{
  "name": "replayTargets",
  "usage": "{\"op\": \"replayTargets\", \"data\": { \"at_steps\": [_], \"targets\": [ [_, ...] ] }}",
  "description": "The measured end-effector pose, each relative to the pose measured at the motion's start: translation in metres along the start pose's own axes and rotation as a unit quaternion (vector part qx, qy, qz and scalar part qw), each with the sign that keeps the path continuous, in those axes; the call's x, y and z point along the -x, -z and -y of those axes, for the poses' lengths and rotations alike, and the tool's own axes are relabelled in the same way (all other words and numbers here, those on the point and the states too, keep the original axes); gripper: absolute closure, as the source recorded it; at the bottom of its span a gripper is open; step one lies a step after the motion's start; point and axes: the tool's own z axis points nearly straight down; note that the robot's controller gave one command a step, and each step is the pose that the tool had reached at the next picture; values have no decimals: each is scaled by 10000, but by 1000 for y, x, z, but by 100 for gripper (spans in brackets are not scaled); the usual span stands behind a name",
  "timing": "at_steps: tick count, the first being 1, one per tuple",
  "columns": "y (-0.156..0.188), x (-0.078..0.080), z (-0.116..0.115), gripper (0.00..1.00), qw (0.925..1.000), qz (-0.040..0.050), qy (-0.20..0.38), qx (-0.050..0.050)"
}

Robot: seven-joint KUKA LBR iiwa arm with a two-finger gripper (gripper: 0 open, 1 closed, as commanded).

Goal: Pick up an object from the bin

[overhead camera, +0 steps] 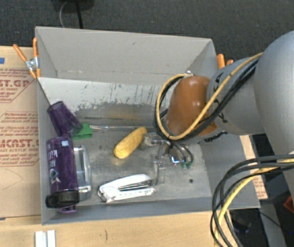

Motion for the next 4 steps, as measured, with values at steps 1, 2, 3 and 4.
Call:
{"op": "replayTargets", "data": {
  "at_steps": [1,2,3,4],
  "targets": [
    [-1,38,-24,0,10000,31,60,3],
    [-3,6,-42,0,9994,64,-331,-26],
    [-3,-8,-50,0,9986,53,-523,-41],
    [5,-19,-86,0,10000,15,-30,-4]
  ]
}}
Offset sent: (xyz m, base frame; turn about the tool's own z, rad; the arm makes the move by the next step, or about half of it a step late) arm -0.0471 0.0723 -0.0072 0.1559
